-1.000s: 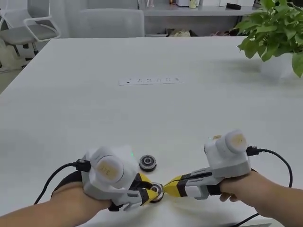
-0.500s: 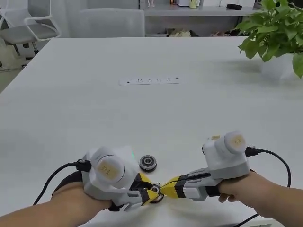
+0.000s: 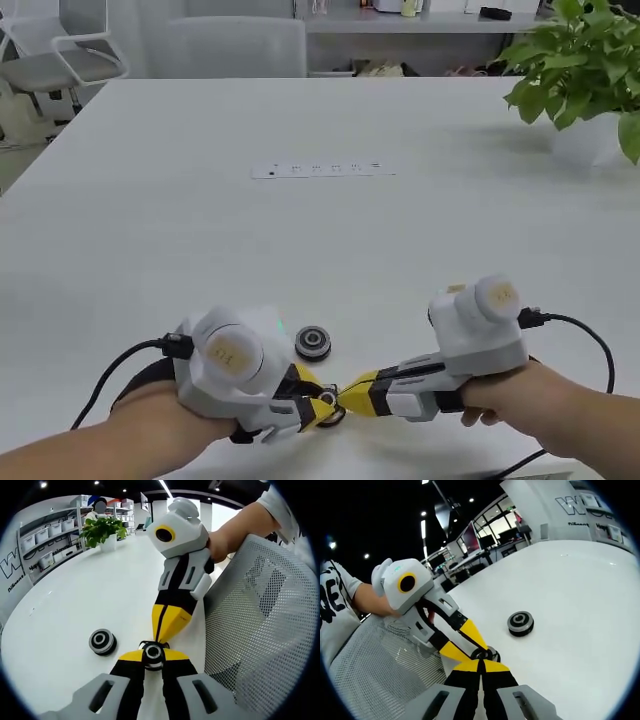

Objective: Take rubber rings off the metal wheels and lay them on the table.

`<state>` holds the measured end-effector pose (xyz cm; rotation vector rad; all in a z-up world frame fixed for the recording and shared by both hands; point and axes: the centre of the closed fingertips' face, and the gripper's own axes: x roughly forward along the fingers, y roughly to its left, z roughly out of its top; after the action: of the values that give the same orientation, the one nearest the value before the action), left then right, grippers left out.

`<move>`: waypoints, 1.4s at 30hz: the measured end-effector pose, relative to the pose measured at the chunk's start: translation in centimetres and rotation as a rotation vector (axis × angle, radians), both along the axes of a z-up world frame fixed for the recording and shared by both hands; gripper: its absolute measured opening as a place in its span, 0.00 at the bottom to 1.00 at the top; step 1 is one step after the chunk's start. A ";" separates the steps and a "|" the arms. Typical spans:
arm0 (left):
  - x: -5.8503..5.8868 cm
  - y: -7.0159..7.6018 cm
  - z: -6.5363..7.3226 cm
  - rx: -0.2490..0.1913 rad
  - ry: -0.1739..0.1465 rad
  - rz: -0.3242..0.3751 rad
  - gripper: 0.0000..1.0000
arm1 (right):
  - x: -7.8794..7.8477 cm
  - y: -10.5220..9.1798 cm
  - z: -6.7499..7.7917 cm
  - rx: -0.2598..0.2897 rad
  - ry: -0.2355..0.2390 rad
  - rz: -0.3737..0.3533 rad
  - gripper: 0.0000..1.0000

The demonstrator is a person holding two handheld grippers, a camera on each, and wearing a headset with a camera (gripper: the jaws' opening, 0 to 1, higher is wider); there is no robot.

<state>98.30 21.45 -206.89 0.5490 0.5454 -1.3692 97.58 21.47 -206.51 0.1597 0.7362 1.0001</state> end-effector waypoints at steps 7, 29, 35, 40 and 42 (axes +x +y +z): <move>0.0 0.0 0.0 0.000 0.000 0.000 0.08 | -0.1 0.2 0.3 0.015 -0.001 0.010 0.00; -0.1 -0.1 0.1 -0.004 0.014 0.003 0.09 | 0.4 -0.3 0.4 -0.015 -0.061 0.019 0.00; -0.5 0.1 1.0 -0.011 0.035 -0.020 0.16 | 0.4 -0.4 0.6 -0.012 -0.063 0.016 0.00; -0.5 0.4 1.9 -0.019 0.025 -0.029 0.19 | 0.6 -0.6 0.9 -0.004 -0.066 0.005 0.00; -0.5 0.6 2.4 -0.025 0.024 -0.029 0.22 | 0.7 -0.7 1.1 0.000 -0.068 0.001 0.00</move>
<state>97.84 22.07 -204.53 0.5227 0.5407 -1.4094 98.27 20.76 -205.45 0.1248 0.6742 1.0017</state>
